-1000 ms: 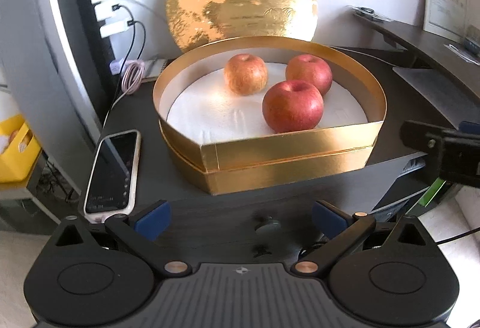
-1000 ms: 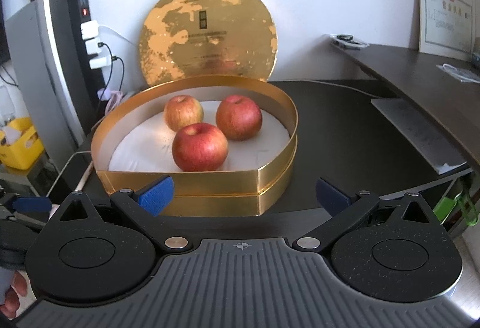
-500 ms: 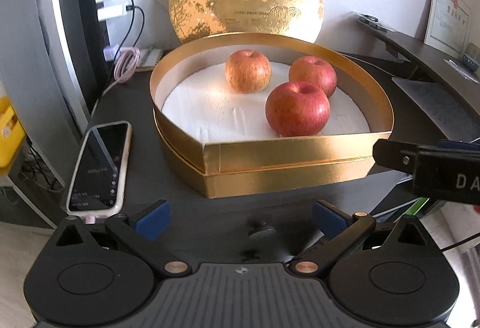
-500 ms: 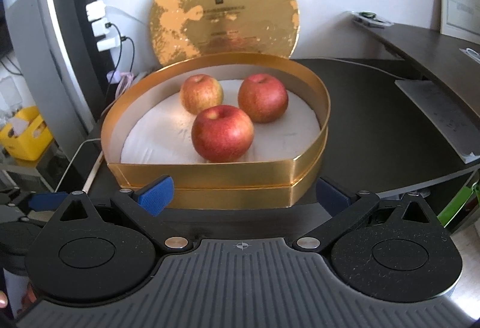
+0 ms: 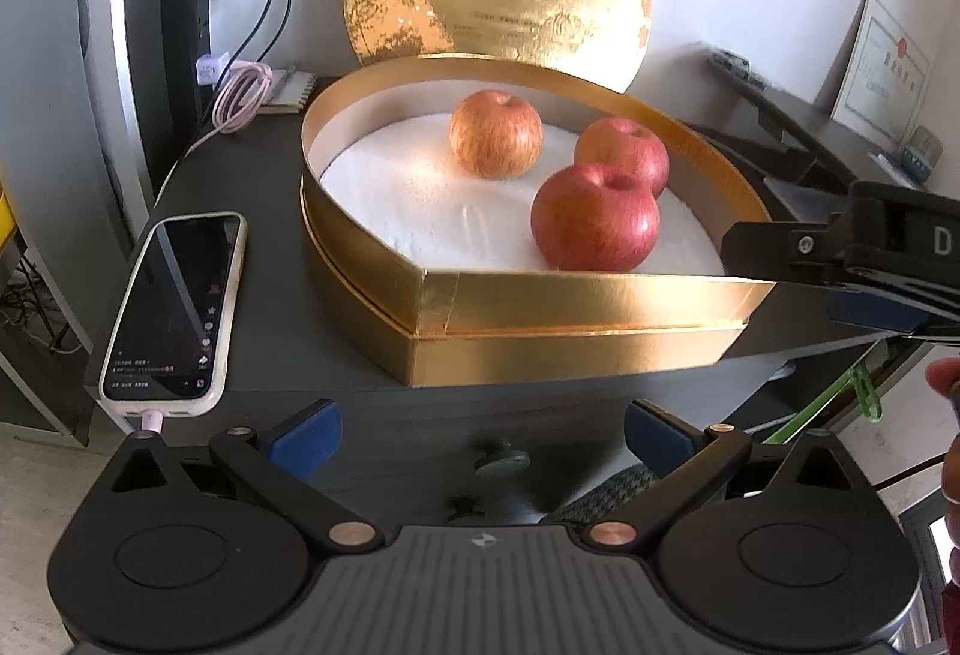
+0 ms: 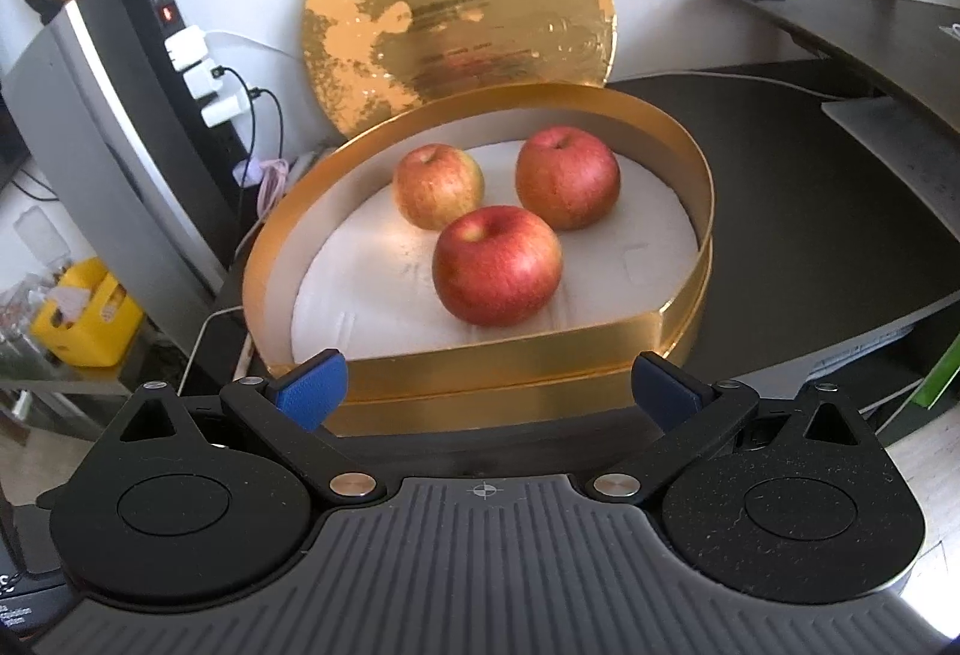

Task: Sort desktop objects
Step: 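Move both tools past the box toward the leaning gold lid, then close the left tool on the lid rim while the right tool grips its edge, then lift the gold lid off the wall with both tools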

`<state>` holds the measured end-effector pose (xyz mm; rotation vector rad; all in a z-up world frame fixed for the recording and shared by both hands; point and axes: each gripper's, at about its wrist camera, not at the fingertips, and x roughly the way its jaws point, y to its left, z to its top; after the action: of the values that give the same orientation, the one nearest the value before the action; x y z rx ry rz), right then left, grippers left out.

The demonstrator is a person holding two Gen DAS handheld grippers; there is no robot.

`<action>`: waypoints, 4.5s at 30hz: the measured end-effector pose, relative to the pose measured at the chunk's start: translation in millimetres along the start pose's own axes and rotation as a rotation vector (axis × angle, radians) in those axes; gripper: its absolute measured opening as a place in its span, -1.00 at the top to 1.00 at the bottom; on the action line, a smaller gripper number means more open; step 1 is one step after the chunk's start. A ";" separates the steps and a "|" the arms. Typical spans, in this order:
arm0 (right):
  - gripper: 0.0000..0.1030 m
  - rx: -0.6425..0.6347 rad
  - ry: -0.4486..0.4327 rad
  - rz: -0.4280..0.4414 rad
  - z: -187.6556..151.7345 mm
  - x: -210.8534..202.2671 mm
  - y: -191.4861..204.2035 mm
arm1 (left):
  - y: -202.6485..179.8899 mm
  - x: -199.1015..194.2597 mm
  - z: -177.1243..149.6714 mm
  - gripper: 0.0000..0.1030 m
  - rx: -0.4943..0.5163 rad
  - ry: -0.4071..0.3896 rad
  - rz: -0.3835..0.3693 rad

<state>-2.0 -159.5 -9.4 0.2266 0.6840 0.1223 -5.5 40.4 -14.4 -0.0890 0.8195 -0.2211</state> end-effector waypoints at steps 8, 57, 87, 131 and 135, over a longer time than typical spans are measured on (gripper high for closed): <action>-1.00 -0.036 -0.005 -0.033 2.3 -0.2 0.4 | 0.4 -2.2 2.2 -0.98 0.004 -0.029 -0.031; -1.00 -0.136 -0.217 0.207 228.9 194.1 -129.0 | 104.0 155.0 277.6 -0.87 -0.024 -0.093 -0.116; -1.00 -0.128 -0.284 0.395 278.0 321.4 -183.8 | 133.5 229.4 327.7 -0.98 0.063 -0.359 -0.142; -0.98 -0.094 -0.428 0.536 268.3 331.7 -170.8 | 113.7 249.4 314.3 -1.00 0.013 -0.525 -0.123; -0.98 -0.100 -0.487 0.542 271.8 313.4 -168.4 | 103.2 232.0 317.1 -1.00 0.029 -0.594 -0.126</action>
<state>418.7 -309.7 -38.3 0.3271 0.1174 0.5980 396.8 85.4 18.7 -0.1694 0.2189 -0.3054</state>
